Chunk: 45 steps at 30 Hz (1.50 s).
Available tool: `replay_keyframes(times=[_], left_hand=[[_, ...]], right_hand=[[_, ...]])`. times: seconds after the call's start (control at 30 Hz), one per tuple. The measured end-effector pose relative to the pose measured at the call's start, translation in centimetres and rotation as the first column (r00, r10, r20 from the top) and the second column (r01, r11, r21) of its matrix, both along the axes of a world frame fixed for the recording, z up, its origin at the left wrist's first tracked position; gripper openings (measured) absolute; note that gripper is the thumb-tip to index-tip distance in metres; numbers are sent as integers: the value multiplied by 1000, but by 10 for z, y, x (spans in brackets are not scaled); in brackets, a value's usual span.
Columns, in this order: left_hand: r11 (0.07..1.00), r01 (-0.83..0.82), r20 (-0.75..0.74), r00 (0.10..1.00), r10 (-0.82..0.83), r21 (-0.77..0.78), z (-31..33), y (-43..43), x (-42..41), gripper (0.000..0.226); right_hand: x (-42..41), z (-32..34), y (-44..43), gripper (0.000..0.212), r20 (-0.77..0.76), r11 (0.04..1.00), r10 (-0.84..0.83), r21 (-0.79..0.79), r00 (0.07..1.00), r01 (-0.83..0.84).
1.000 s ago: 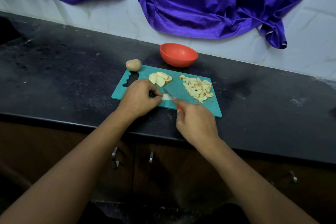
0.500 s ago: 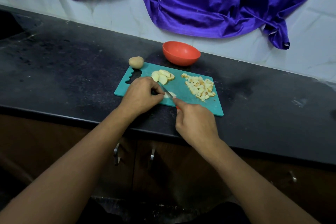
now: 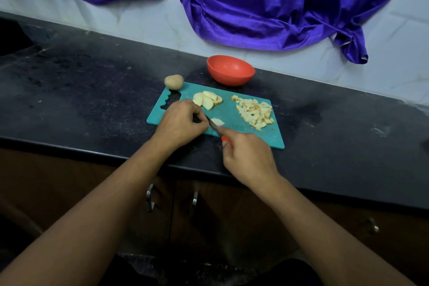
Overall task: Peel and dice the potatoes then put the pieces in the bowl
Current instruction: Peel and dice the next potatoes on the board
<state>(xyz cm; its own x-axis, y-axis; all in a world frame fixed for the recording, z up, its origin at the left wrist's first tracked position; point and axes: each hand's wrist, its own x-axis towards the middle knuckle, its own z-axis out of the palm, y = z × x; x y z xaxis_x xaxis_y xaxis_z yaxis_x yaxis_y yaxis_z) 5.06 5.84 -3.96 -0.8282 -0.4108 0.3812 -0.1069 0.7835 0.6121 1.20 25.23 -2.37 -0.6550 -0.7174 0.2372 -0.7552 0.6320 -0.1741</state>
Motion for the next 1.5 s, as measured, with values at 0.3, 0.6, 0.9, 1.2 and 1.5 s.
replay_keyframes(times=[0.3, 0.6, 0.9, 1.2, 1.5], left_hand=[[997, 18, 59, 998, -14, -80, -1, -3, -7, 19], [941, 339, 259, 908, -329, 5, 18, -7, -22, 40], [968, 220, 236, 954, -187, -122, 16, -2, -21, 20], [974, -121, 155, 976, 152, -192, 10, 25, -19, 14], [997, -52, 209, 976, 61, -52, 15, 15, -12, 11]], right_hand=[[-29, -21, 12, 40, 398, 810, 87, -562, 913, 168], [-31, -23, 13, 40, 465, 725, 102, -640, 879, 255], [-34, -26, 15, 39, 451, 736, 113, -637, 885, 231], [-33, -25, 13, 40, 395, 771, 1, -585, 919, 251], [-19, -3, 10, 18, 253, 931, -174, -271, 952, 242]])
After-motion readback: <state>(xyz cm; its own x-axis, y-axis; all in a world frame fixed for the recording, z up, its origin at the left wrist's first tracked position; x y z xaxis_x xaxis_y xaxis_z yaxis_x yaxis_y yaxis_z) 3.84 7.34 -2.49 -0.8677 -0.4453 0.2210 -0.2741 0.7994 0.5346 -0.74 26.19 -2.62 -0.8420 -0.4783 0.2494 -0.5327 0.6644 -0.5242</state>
